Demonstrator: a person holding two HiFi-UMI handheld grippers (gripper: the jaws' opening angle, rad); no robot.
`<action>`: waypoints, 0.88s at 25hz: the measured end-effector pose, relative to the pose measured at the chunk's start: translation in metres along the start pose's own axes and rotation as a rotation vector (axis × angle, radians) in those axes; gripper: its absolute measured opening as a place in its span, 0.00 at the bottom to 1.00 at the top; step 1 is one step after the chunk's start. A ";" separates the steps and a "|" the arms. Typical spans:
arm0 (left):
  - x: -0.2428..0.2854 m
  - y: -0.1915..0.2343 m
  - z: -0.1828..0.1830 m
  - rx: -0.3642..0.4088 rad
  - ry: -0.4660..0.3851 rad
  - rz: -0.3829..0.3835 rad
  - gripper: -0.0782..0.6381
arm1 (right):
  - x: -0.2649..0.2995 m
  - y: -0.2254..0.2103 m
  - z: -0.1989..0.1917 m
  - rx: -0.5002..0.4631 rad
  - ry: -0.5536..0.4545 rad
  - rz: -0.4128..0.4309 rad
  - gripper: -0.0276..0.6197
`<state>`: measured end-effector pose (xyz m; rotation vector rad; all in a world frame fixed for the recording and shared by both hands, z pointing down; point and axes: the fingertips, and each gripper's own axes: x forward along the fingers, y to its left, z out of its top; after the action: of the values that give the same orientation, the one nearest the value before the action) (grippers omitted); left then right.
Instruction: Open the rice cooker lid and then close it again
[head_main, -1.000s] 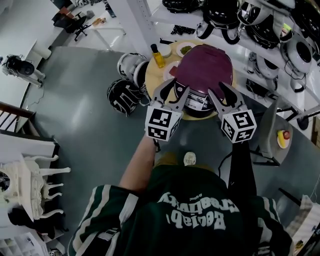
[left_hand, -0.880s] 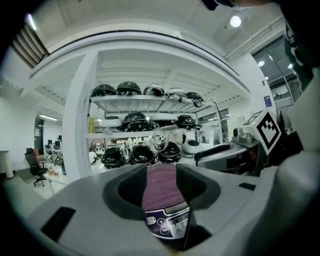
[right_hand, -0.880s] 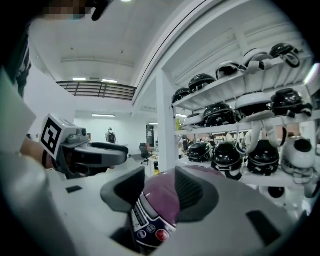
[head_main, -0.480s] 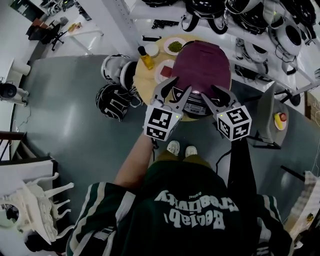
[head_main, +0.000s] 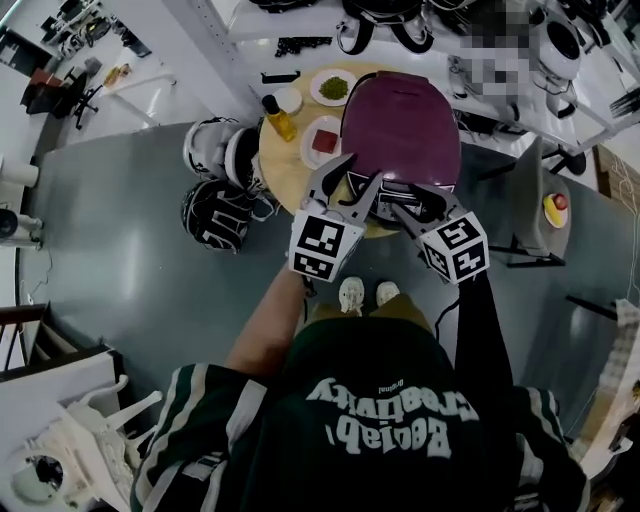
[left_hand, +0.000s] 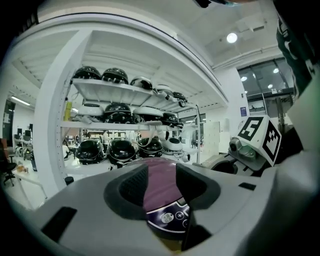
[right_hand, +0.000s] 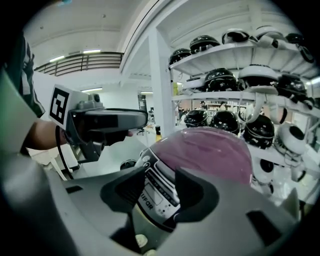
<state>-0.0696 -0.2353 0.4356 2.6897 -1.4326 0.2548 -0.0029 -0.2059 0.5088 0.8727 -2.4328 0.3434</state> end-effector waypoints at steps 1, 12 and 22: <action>0.000 -0.001 -0.001 -0.002 0.000 -0.010 0.35 | 0.001 0.002 -0.002 0.002 0.004 -0.006 0.35; 0.001 -0.005 -0.002 0.017 0.001 -0.059 0.35 | 0.003 -0.003 -0.002 0.028 -0.003 -0.093 0.36; 0.001 -0.003 -0.011 0.002 0.016 -0.057 0.35 | 0.007 0.002 -0.005 0.019 0.047 -0.128 0.42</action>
<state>-0.0680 -0.2332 0.4471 2.7189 -1.3495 0.2729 -0.0068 -0.2055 0.5166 1.0114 -2.3207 0.3362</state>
